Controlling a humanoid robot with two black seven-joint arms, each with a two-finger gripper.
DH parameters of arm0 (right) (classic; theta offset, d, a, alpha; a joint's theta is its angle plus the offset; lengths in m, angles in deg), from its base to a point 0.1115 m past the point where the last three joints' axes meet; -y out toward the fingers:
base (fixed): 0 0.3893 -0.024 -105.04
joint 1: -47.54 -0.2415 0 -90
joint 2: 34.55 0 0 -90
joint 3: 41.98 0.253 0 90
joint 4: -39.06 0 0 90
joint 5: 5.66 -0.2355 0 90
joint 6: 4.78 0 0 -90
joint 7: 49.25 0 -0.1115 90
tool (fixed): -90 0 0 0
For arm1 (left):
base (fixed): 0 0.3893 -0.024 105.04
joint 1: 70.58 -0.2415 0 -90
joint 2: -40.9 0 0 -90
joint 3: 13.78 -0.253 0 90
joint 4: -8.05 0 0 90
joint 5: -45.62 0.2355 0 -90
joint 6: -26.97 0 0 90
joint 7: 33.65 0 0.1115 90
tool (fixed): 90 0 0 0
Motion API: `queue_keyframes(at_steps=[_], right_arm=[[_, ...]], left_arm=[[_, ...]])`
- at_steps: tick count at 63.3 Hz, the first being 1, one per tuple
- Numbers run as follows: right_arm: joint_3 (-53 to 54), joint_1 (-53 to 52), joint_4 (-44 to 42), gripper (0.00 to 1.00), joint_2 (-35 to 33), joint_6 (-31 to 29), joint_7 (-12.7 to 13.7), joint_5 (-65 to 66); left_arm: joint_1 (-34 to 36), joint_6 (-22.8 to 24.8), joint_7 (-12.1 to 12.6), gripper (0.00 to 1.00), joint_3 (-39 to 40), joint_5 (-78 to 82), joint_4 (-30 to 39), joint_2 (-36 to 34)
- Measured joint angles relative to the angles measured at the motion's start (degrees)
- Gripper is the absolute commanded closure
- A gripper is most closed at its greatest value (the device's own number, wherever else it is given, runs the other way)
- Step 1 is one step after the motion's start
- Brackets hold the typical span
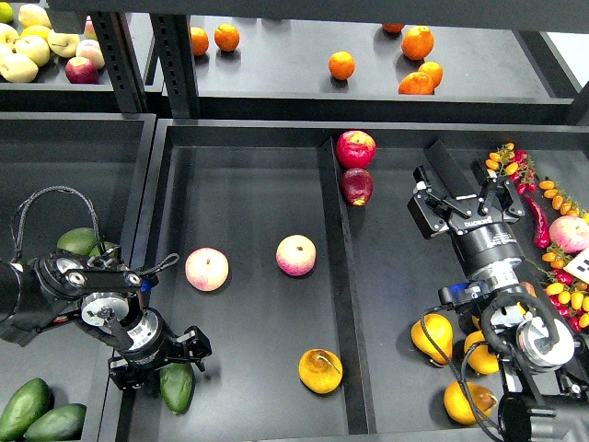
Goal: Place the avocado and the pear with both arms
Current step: 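Lower the left gripper onto the green avocado and close on it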
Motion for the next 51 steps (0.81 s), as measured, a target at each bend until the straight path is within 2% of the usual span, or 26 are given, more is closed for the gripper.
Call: queue_keyframes(at_steps=[13,25,26,51], right_arm=[[0.0,0.1,0.0,0.00,0.0,0.0,0.0,0.0],[0.0,0.1,0.0,0.00,0.0,0.0,0.0,0.0],[0.0,0.1,0.0,0.00,0.0,0.0,0.0,0.0],[0.0,0.1,0.0,0.00,0.0,0.0,0.0,0.0]], left_arm=[[-0.2,0.3,0.0,0.05,0.2,0.0,-1.4,0.8],[-0.6,0.4,0.0,0.13,0.5,-0.1,-2.0,1.5],[-0.6,0.4,0.0,0.16,0.5,-0.1,-2.1,1.6],[-1.7,0.6,0.0,0.38,1.8,-0.3,-2.9,2.0]])
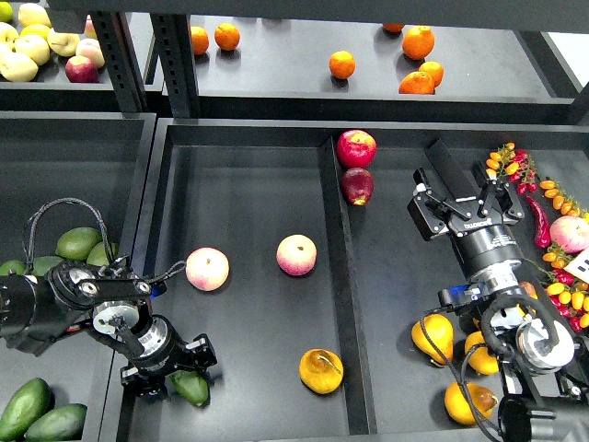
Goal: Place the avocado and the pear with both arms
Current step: 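Lower the left gripper onto the green avocado and close on it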
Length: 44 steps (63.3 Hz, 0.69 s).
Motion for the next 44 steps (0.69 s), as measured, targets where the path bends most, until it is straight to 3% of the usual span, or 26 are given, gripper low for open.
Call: queue_keyframes(at_steps=[9,25,44], right_arm=[[0.0,0.1,0.0,0.00,0.0,0.0,0.0,0.0],[0.0,0.3,0.0,0.00,0.0,0.0,0.0,0.0],[0.0,0.3,0.0,0.00,0.0,-0.1,0.0,0.0]], left_arm=[[-0.1,0.3,0.0,0.41,0.4,-0.2,0.0,0.0],[0.1,1.4,0.0,0.68,1.9,-0.6,0.1,0.0],[2.3,2.7,0.0,0.70,3.4,-0.7,0.9,-0.4]])
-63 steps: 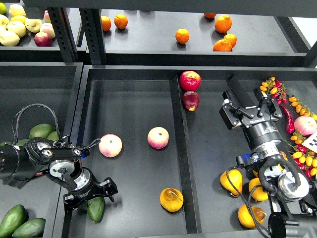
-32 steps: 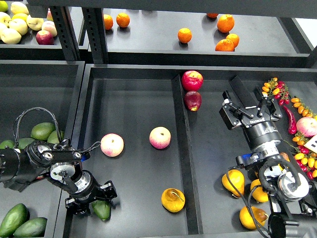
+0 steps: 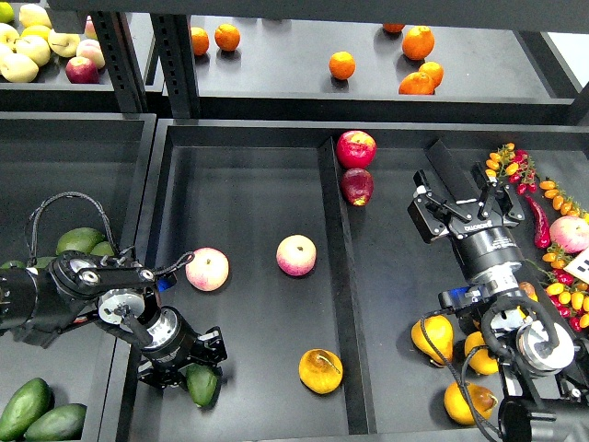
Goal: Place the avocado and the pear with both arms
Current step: 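Lower the left gripper onto the green avocado and close on it, then lift the avocado with the left gripper and release it among the avocados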
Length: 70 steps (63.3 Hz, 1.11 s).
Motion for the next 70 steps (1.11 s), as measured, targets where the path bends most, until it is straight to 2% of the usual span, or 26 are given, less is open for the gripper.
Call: queue_keyframes(at_steps=[23,34,52,70], right_arm=[[-0.1,0.0,0.0,0.00,0.0,-0.1,0.0,0.0],[-0.1,0.0,0.0,0.00,0.0,-0.1,0.0,0.0],[-0.2,0.0,0.0,0.00,0.0,-0.1,0.1,0.0],[-0.1,-2.9,-0.1,0.00,0.0,1.5,-0.1,0.0]], left_arm=[[7.1,1.6,0.0,0.70,0.3,-1.4,0.8,-0.5],[10.9,1.6,0.0,0.70,0.3,-3.2,1.6,-3.0],[15.2,1.6,0.0,0.70,0.3,-3.8,5.4,-13.3],[15.0,1.6,0.0,0.70,0.3,-1.5,8.9,-25.4]])
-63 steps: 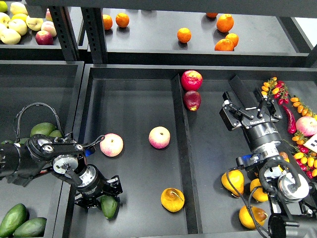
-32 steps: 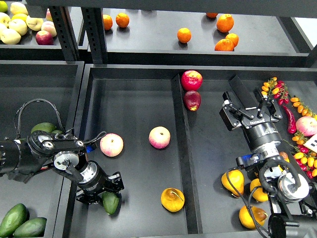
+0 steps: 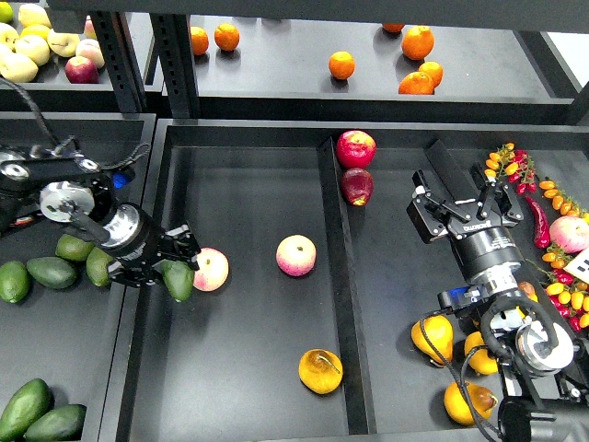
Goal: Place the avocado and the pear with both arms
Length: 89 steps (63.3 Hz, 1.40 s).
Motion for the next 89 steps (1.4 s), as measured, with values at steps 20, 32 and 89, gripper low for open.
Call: queue_keyframes(at_steps=[20,32,89], right_arm=[[-0.6,-8.5,-2.9,0.00,0.0,4.4,0.0,-0.2],[-1.0,-10.6,-3.4,0.00,0.0,5.7,0.0,-0.2],[-2.2,-13.6,-3.3,0.00,0.0,6.9,0.1,-0.2]], left_arm=[[-5.8,0.0,0.0,0.68,3.0,4.8,1.6,-9.9],[-11.4,0.0,0.0,0.68,6.6,7.5,1.5,-11.5],[-25.1,0.0,0.0,0.64,12.9,12.1,-6.8,-4.2]])
